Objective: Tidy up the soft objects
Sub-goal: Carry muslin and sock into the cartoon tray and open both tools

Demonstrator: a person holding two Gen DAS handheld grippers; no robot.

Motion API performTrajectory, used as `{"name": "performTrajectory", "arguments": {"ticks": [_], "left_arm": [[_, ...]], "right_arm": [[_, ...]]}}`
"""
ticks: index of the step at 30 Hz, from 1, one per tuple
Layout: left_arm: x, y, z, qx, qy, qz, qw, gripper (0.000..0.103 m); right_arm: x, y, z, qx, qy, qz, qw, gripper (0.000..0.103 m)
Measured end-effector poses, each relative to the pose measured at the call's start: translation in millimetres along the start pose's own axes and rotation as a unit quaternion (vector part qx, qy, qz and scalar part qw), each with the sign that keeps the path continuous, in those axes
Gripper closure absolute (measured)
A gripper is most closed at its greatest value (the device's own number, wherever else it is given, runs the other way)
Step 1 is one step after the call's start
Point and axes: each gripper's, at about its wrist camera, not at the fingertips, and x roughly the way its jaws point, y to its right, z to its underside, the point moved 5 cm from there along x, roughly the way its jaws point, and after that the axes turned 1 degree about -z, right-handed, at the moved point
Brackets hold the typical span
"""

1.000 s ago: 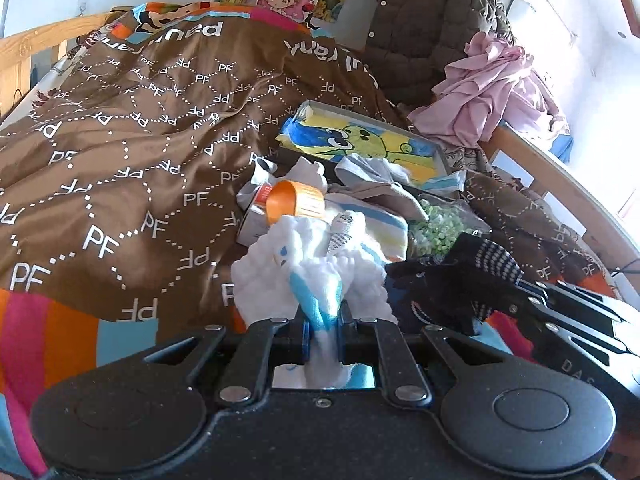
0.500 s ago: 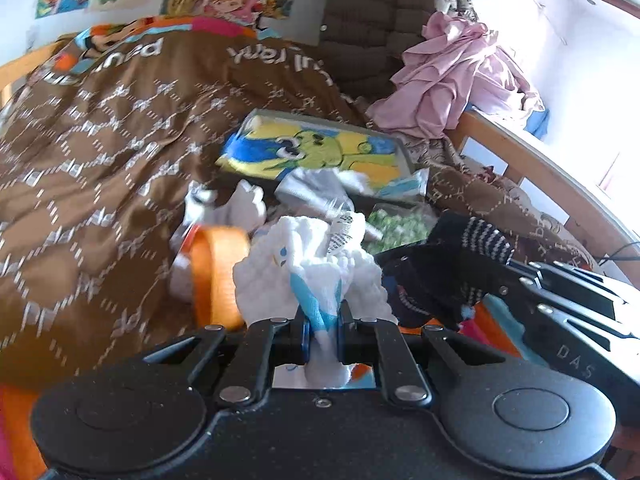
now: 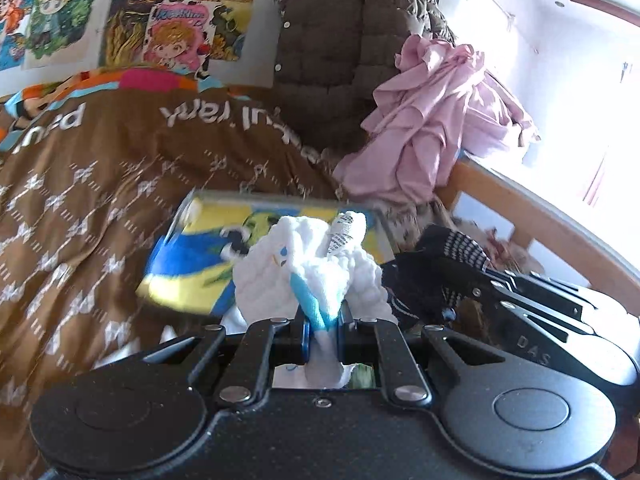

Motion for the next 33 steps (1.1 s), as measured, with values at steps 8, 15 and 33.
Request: {"name": "performTrajectory", "arguments": {"ticks": [8,15,33], "left_arm": [[102.6,-2.6,-31.2,-0.011,-0.017,-0.02,0.9996,0.091],[152.5,3.1,-40.7,-0.022,-0.006,-0.006,0.9997,0.09],[194.0,10.3,-4.9,-0.029,-0.064,-0.009,0.9975,0.075]], "right_arm": [[60.6,59.3,21.1,0.065,-0.002,0.021,0.998,0.099],[88.8,87.6,36.9,0.107,-0.029,0.023,0.994,0.098],[94.2,99.8,53.4,0.099,-0.085,0.076,0.989,0.062]]}}
